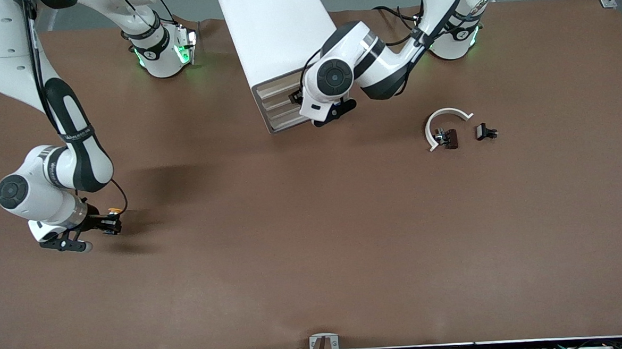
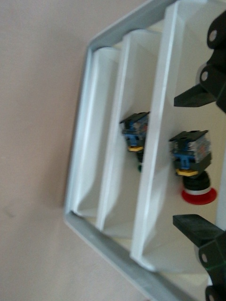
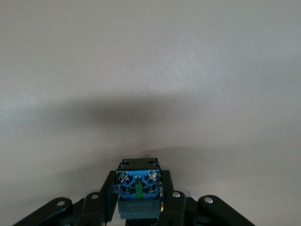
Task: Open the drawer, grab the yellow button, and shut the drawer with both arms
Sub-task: 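Push the drawer shut with the left gripper while the right gripper carries the button, then set the button on the table beside the orange block, open the right gripper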
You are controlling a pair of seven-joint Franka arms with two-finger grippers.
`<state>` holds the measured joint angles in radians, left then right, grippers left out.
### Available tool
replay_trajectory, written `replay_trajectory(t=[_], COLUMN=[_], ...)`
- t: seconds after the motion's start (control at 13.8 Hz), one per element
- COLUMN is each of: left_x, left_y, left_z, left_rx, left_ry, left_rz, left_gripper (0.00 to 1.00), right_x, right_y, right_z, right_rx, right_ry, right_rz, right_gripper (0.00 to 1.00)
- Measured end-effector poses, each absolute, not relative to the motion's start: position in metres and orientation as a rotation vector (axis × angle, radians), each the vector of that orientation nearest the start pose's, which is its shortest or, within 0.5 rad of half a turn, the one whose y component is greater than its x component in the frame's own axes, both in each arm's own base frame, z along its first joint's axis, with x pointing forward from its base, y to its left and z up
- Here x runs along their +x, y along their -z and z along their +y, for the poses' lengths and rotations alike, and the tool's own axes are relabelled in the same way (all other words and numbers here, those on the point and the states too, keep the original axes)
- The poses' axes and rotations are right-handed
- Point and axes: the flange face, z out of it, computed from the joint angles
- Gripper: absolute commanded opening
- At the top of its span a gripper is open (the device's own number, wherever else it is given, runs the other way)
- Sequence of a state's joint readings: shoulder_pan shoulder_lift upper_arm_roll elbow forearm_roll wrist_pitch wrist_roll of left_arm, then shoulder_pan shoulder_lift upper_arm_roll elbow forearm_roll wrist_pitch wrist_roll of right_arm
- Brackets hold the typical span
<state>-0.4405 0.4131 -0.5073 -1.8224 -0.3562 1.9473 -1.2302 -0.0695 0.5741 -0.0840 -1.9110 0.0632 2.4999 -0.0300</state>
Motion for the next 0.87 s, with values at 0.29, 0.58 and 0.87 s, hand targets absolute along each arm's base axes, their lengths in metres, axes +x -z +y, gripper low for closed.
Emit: replay_trajectory(t=[0.29,0.58,0.87], left_x=[0.359,0.383,0.476], left_y=[-0.328,-0.337,-0.36], left_z=[-0.502,-0.496,-0.427], left_rx=[-2.966,-2.973,-2.998], left_ry=[-0.882,-0.866,-0.745], left_rz=[-0.744,-0.903,-1.134], left_gripper=[1.0,1.0,1.0], right_x=[0.622,0.624,0.635], right_y=[-0.184,-0.185,-0.2], right_z=[-0.094,-0.092,-0.086], right_rx=[-3.133,-3.132,-3.125], right_ry=[0.015,0.021,0.012], right_rz=[0.264,0.26,0.235], right_gripper=[0.87,1.0,1.0])
